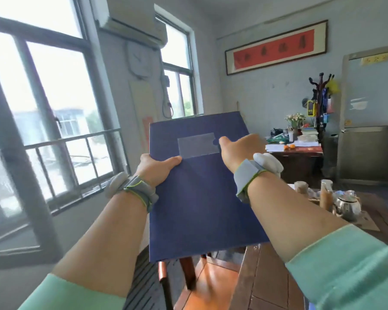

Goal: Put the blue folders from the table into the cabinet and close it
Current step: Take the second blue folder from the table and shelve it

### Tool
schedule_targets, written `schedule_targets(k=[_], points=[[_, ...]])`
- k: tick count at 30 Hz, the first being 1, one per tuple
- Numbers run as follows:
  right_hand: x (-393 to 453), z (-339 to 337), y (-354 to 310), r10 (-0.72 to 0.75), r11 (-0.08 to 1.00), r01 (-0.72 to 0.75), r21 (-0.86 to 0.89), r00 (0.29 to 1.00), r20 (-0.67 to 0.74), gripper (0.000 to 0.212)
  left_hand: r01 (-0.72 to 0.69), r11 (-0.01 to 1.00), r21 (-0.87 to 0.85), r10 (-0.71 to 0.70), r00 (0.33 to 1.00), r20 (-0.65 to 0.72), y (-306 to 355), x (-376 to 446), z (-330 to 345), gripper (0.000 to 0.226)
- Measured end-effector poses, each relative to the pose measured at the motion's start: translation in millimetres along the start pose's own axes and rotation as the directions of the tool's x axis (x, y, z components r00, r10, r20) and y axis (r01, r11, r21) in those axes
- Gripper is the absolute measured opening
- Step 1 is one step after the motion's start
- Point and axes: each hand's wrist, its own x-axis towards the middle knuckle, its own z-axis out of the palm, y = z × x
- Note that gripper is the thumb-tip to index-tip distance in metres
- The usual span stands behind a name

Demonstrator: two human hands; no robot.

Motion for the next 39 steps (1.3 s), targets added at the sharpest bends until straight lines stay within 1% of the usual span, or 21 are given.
schedule_targets(k=[2, 5, 7, 9, 10, 11, 14, 16, 18, 19, 22, 23, 26, 29, 31, 33, 36, 39], points=[[-31, 10, -43, -0.062, 0.997, 0.061, 0.04, 0.997, 0.034, 0.056, -0.006, 0.999, -0.034, 0.003, 0.996, -0.089, 10, -11, -57, 0.1], [-80, 21, -101, -0.141, 0.985, 0.13, 0.114, 0.986, 0.091, 0.061, -0.033, 0.999, -0.03, 0.027, 0.983, -0.182, 24, -27, -137, 0.096], [-113, 29, -134, -0.166, 0.978, 0.149, 0.148, 0.98, 0.11, 0.058, -0.043, 0.999, -0.004, 0.041, 0.976, -0.215, 35, -43, -188, 0.093], [-146, 34, -168, -0.206, 0.966, 0.182, 0.182, 0.971, 0.123, 0.052, -0.02, 0.998, 0.054, 0.033, 0.963, -0.266, 46, -59, -238, 0.101], [-164, 35, -185, -0.231, 0.959, 0.201, 0.201, 0.963, 0.14, 0.052, -0.011, 0.997, 0.073, 0.033, 0.953, -0.302, 49, -66, -261, 0.105], [-195, 40, -209, -0.266, 0.945, 0.224, 0.239, 0.951, 0.158, 0.053, -0.014, 0.996, 0.091, 0.045, 0.934, -0.354, 50, -80, -300, 0.107], [-252, 54, -257, -0.333, 0.901, 0.246, 0.358, 0.921, 0.204, 0.054, 0.022, 0.984, 0.179, 0.061, 0.893, -0.446, 53, -103, -372, 0.111], [-299, 66, -287, -0.35, 0.897, 0.25, 0.364, 0.906, 0.238, 0.06, 0.032, 0.979, 0.201, 0.08, 0.846, -0.527, 48, -120, -425, 0.118], [-332, 73, -306, -0.353, 0.901, 0.253, 0.354, 0.9, 0.256, 0.07, 0.067, 0.972, 0.224, 0.075, 0.818, -0.57, 42, -132, -461, 0.122], [-349, 77, -314, -0.369, 0.895, 0.262, 0.36, 0.889, 0.271, 0.071, 0.077, 0.969, 0.236, 0.079, 0.806, -0.587, 38, -138, -481, 0.122], [-392, 99, -338, -0.431, 0.855, 0.27, 0.443, 0.845, 0.316, 0.058, 0.076, 0.971, 0.228, 0.088, 0.771, -0.631, 27, -156, -533, 0.122], [-405, 104, -345, -0.451, 0.845, 0.278, 0.458, 0.83, 0.329, 0.058, 0.091, 0.966, 0.241, 0.091, 0.756, -0.648, 23, -160, -547, 0.121], [-441, 121, -368, -0.459, 0.843, 0.254, 0.474, 0.799, 0.389, 0.072, 0.136, 0.958, 0.254, 0.087, 0.703, -0.706, 14, -170, -585, 0.118], [-467, 138, -385, -0.482, 0.84, 0.264, 0.475, 0.764, 0.429, 0.073, 0.14, 0.962, 0.233, 0.084, 0.662, -0.745, 5, -174, -611, 0.114], [-478, 151, -395, -0.501, 0.832, 0.269, 0.485, 0.738, 0.451, 0.071, 0.132, 0.97, 0.205, 0.072, 0.65, -0.757, 2, -177, -623, 0.114], [-489, 162, -405, -0.522, 0.821, 0.255, 0.511, 0.697, 0.492, 0.068, 0.116, 0.978, 0.176, 0.063, 0.637, -0.768, -2, -179, -634, 0.114], [-501, 181, -421, -0.541, 0.806, 0.222, 0.549, 0.653, 0.53, 0.07, 0.099, 0.981, 0.168, 0.079, 0.587, -0.806, -7, -176, -649, 0.106], [-512, 204, -434, -0.563, 0.791, 0.212, 0.573, 0.618, 0.549, 0.072, 0.04, 0.987, 0.158, 0.112, 0.54, -0.834, -11, -168, -663, 0.096]])
